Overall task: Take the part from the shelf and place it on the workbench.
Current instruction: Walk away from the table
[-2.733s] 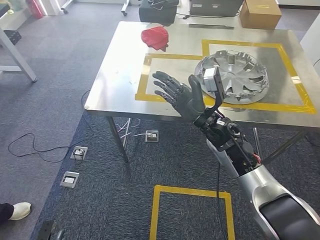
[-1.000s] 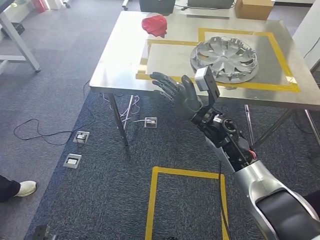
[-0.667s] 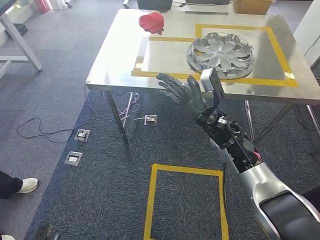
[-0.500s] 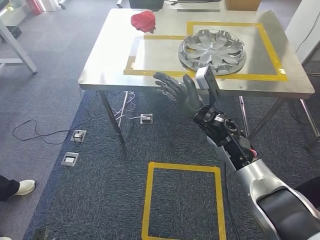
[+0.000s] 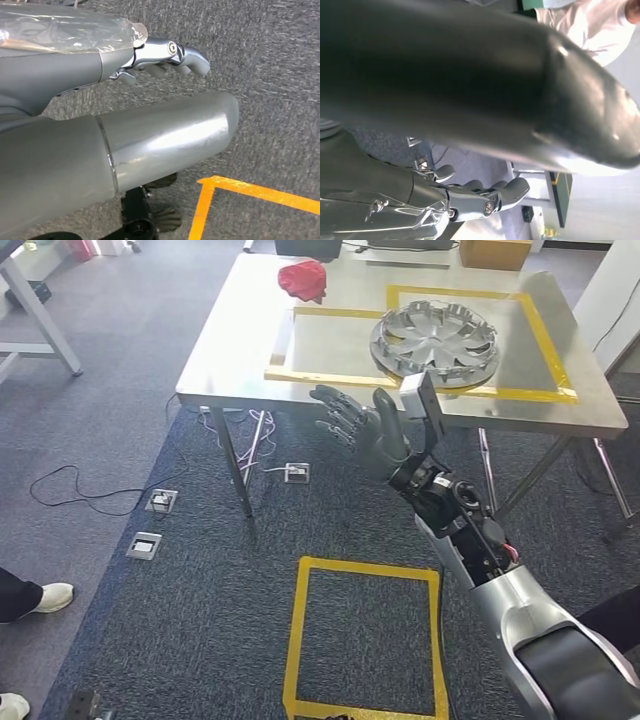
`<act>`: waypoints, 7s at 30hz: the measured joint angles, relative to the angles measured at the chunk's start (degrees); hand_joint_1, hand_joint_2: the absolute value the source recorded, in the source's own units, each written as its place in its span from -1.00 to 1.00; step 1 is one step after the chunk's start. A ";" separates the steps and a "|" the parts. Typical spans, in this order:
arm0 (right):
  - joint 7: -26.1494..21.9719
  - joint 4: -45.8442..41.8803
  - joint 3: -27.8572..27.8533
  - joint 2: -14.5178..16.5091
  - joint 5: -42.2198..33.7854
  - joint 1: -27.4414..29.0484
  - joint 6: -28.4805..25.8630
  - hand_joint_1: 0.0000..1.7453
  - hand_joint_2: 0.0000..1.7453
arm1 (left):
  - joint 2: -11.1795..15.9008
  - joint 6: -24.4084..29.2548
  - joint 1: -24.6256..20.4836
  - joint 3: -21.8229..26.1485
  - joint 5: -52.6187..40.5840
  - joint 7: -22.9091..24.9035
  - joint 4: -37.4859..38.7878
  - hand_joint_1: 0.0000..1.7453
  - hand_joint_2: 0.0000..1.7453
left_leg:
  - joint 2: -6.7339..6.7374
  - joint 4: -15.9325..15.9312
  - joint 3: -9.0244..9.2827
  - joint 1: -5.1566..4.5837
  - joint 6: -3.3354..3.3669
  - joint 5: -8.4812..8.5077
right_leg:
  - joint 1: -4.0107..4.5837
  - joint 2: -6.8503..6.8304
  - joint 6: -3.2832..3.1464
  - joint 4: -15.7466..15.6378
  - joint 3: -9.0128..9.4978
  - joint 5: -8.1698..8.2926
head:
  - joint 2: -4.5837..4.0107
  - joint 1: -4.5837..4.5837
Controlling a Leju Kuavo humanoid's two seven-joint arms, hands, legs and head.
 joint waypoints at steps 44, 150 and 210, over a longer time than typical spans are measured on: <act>-0.37 -4.33 -2.52 -0.05 0.31 1.54 -0.67 -1.00 -1.00 | -0.14 -0.04 0.14 0.00 -0.09 0.17 0.00 -1.00 -1.00 | -0.05 7.16 -5.07 -0.09 -2.84 -3.51 | -0.28 -0.13 -3.25 -15.24 8.23 7.24 | 0.00 0.17; -1.42 -13.29 -6.33 -0.30 -0.68 6.67 -1.80 -1.00 -1.00 | -0.26 0.59 0.46 -0.50 -0.08 -0.96 0.00 -1.00 -1.00 | 0.19 0.10 0.00 0.08 -0.96 -0.81 | -0.15 -1.79 -1.11 -11.26 6.03 4.43 | 0.00 -0.43; -4.40 -9.39 -4.90 -0.10 0.16 4.16 0.51 -1.00 -1.00 | -0.11 0.61 0.65 -0.59 0.68 -0.52 0.00 -1.00 -1.00 | 0.66 -0.24 -0.73 -0.29 -1.65 -0.02 | -0.12 -4.88 -1.18 -13.73 7.82 4.95 | 0.00 -1.41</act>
